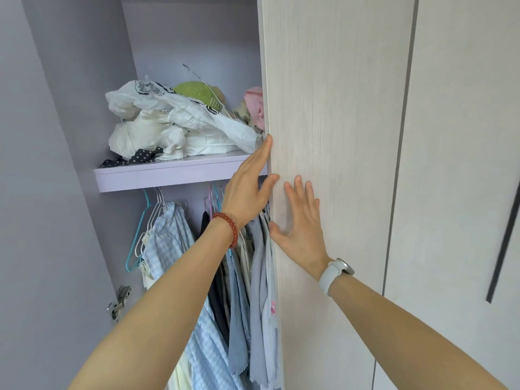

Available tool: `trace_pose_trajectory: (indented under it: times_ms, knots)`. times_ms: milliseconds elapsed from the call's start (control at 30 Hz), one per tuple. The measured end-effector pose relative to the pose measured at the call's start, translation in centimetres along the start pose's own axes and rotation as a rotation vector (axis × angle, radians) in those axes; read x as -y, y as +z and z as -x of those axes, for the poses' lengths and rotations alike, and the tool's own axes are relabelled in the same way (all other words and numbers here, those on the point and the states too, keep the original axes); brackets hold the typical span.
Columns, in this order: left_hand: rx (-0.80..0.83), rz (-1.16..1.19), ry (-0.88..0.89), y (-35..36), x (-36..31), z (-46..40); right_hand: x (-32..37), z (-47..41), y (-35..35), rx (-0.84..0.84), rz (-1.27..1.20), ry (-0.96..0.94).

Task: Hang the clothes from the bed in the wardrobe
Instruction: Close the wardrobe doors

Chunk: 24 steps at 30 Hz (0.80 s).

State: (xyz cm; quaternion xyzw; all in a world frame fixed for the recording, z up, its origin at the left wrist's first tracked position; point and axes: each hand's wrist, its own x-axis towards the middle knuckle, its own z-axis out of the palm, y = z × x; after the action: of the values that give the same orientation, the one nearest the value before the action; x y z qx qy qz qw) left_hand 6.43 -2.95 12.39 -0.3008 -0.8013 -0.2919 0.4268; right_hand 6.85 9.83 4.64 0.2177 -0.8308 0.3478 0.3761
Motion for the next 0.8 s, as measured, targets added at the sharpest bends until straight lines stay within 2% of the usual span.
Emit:
trace_pose_trajectory:
  times_ms: [200,300,400,533,667,800]
  knots:
    - [0.020,-0.070,-0.114,-0.1,1.6,-0.6,-0.9,-1.8,0.1,0.142,0.056,-0.015]
    - [0.021,-0.093,-0.126,-0.1,1.0,-0.5,-0.6,-1.7,0.0,0.138,0.074,-0.017]
    - [-0.018,0.002,-0.109,0.2,-0.4,1.0,-0.7,-0.5,-0.3,0.087,0.052,-0.050]
    - [-0.011,-0.008,-0.143,2.1,-0.7,7.9,-2.2,5.9,1.2,0.145,0.020,-0.062]
    - [0.104,-0.134,-0.325,4.1,1.1,17.6,-3.6,15.4,4.2,0.304,0.036,-0.033]
    - [0.253,-0.170,-0.552,5.7,2.6,28.3,-4.3,24.1,7.2,0.447,0.047,0.076]
